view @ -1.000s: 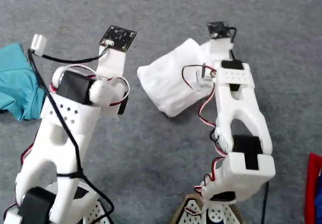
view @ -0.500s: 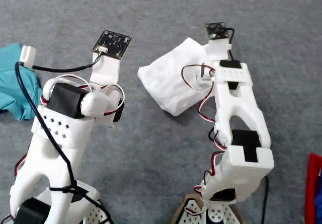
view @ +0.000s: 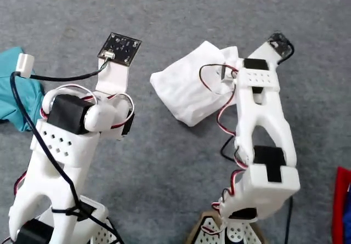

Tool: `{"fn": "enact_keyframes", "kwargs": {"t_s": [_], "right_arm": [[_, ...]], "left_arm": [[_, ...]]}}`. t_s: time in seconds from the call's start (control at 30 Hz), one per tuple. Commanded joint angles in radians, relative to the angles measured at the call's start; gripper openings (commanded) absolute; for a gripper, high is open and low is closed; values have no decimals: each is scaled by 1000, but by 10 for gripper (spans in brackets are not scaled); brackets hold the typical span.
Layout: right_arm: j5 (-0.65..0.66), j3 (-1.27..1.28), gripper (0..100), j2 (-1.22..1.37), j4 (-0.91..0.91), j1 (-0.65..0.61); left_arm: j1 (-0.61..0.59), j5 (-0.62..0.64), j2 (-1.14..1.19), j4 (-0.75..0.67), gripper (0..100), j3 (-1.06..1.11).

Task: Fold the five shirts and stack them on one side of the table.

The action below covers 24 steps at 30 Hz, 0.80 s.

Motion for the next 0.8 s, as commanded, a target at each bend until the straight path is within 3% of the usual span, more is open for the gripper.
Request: {"fn": "enact_keyframes", "kwargs": {"t_s": [0.0, 0.2, 0.53, 0.77], "right_arm": [[-48, -51, 394, 44, -114, -47], [-123, -51, 394, 136, -235, -68], [-114, -45, 378, 208, -313, -64], [-64, -50, 80, 206, -245, -59]], "left_arm": [[-8, -5, -24, 9, 19, -3], [-9, -6, -24, 9, 19, -3], [-9, -8, -24, 9, 19, -8], [-9, -8, -25, 9, 19, -9]]}}
